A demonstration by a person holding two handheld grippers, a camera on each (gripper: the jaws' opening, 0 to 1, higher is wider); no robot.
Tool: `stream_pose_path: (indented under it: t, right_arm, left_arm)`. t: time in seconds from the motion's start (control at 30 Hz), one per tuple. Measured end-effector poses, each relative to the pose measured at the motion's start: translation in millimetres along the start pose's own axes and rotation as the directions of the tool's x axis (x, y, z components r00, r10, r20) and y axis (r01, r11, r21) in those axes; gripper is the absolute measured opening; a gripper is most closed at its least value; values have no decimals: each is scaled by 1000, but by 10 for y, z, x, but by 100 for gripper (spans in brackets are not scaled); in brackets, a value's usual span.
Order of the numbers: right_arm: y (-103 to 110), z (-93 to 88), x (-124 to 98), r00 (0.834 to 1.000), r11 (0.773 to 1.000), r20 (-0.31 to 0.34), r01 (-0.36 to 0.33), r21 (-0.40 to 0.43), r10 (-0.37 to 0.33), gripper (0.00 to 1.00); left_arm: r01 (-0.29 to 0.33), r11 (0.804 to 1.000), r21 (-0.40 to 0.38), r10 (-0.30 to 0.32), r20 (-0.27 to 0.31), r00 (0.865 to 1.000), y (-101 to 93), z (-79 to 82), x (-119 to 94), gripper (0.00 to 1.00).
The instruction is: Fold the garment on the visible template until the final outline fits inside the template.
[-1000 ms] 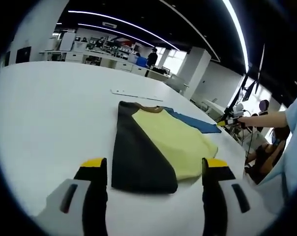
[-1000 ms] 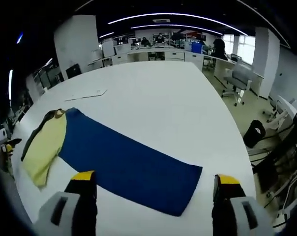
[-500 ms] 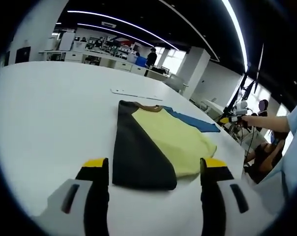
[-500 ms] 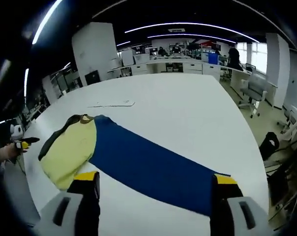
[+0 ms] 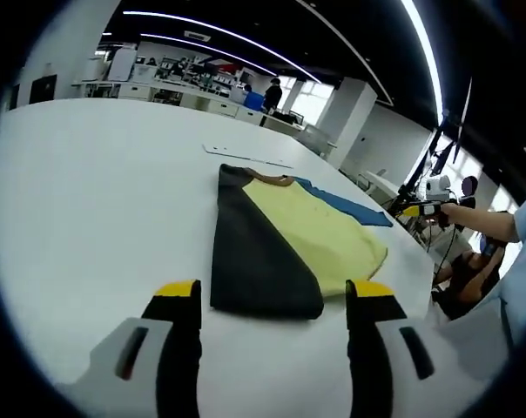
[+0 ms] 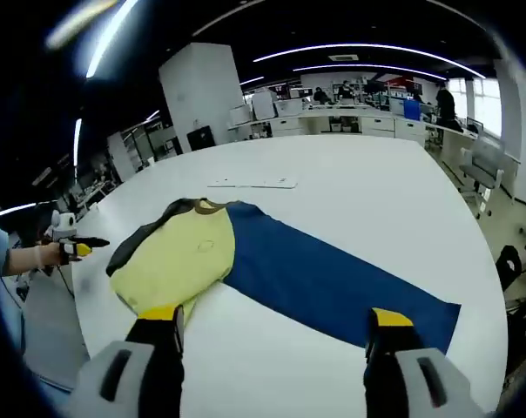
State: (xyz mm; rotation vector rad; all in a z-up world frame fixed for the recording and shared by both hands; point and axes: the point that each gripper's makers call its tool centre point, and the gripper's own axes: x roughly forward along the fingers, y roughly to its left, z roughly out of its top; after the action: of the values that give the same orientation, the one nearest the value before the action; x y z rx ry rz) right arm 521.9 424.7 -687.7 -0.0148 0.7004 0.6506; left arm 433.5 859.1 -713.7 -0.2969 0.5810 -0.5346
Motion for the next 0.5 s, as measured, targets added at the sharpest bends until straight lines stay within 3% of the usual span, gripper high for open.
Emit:
stream_pose_path:
  t: [0.1, 0.5]
  right_arm:
    - [127, 0, 11, 1000, 999, -1, -27, -19, 27, 85]
    - [637, 27, 62, 987, 984, 12, -160, -72, 162, 82]
  left_arm:
    - [0, 999, -33, 0, 14, 1000, 21, 2, -6, 63]
    - [7, 999, -47, -8, -14, 1000, -13, -81, 9, 62]
